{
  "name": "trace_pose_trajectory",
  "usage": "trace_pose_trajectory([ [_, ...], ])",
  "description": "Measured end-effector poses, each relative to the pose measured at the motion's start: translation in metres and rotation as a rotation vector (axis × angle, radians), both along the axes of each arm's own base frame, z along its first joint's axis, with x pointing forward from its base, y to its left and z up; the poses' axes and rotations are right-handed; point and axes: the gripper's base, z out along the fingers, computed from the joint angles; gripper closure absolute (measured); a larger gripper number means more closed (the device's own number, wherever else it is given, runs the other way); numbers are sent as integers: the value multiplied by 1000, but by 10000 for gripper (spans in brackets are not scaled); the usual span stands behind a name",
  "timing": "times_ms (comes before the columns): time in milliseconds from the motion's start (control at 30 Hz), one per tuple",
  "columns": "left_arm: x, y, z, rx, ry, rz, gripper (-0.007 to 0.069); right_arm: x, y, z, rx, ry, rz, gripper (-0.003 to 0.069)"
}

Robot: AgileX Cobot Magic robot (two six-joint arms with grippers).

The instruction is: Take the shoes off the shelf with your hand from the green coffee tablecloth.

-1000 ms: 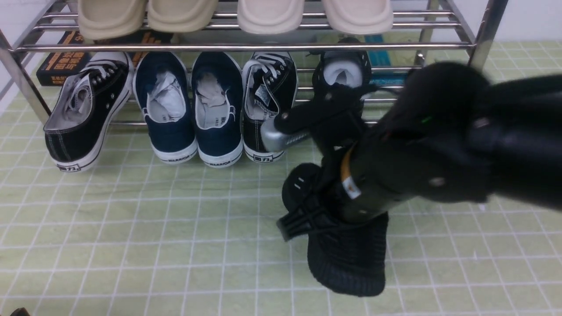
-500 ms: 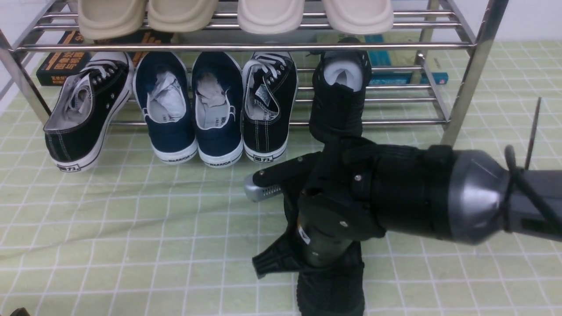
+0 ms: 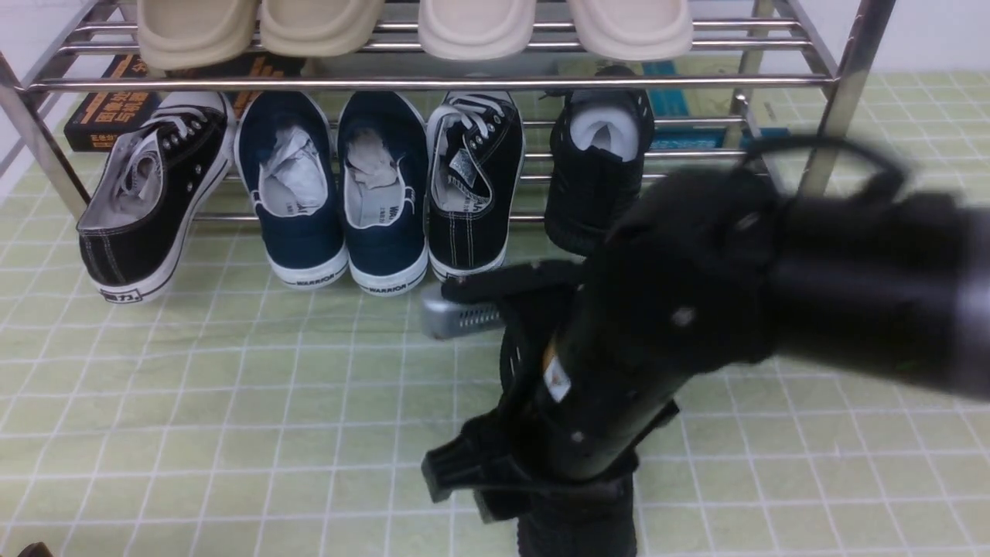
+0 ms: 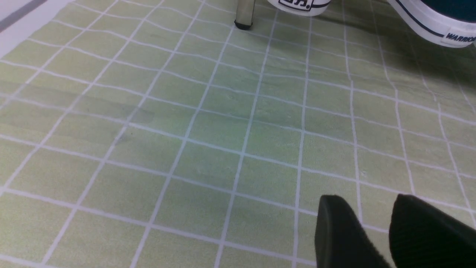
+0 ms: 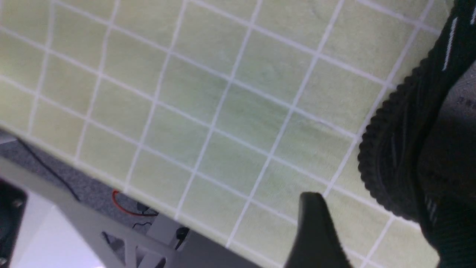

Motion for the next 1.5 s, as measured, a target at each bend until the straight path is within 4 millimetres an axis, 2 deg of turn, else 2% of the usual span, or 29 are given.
trace_pose_trajectory([
  [67, 0, 0, 0, 0, 0, 0, 383, -3, -6, 25, 18, -44, 31, 178],
  [167, 0, 0, 0, 0, 0, 0, 383, 3, -13, 50, 3, -138, 44, 151],
  [267, 0, 0, 0, 0, 0, 0, 383, 26, -24, 68, -18, -248, -11, 145],
  [367, 0, 0, 0, 0, 0, 0, 383, 55, -37, 72, -36, -316, -93, 144],
  [400, 0, 0, 0, 0, 0, 0, 383, 60, -39, 72, -40, -330, -106, 144],
  [533, 0, 0, 0, 0, 0, 0, 383, 119, -55, 56, 3, -435, -232, 141],
  [733, 0, 0, 0, 0, 0, 0, 383, 165, -59, 26, 56, -532, -279, 141],
  [833, 0, 0, 0, 0, 0, 0, 383, 181, -59, 12, 53, -584, -270, 142],
  [967, 0, 0, 0, 0, 0, 0, 383, 193, -55, 0, 27, -676, -213, 145],
  [1067, 0, 0, 0, 0, 0, 0, 383, 195, -54, -2, 17, -702, -194, 152],
  [1500, 0, 0, 0, 0, 0, 0, 383, 194, -59, 11, 0, -732, -199, 173],
])
